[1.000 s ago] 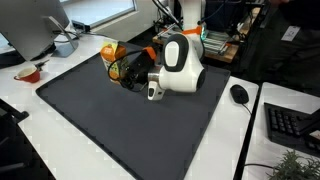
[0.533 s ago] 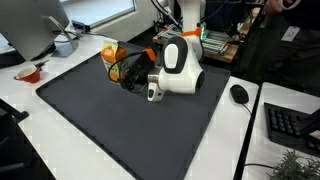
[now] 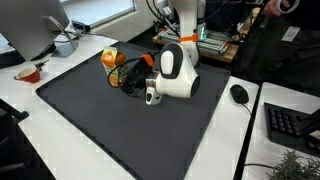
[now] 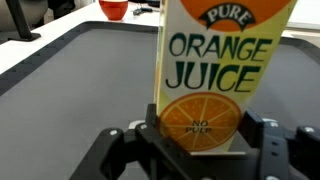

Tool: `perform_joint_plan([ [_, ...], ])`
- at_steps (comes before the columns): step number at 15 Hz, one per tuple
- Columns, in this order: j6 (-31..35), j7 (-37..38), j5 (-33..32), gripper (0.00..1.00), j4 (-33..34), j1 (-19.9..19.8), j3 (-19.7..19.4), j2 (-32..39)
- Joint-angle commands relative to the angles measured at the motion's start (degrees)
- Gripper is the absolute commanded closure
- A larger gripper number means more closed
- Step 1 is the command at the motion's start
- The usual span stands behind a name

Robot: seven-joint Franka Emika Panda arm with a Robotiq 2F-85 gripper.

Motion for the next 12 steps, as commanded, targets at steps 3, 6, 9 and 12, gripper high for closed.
perform_joint_plan([
  [3,1.2,-1.1,0.3,0.47,2.7,-0.6,-0.3,2.5],
  [6,1.1,-1.1,0.5,0.47,3.2,-0.6,-0.5,3.2],
  [9,0.7,-1.4,1.0,0.01,3.0,-0.6,-0.2,3.0],
  [12,0.6,-1.2,1.7,0.00,1.3,-0.6,0.4,1.3],
])
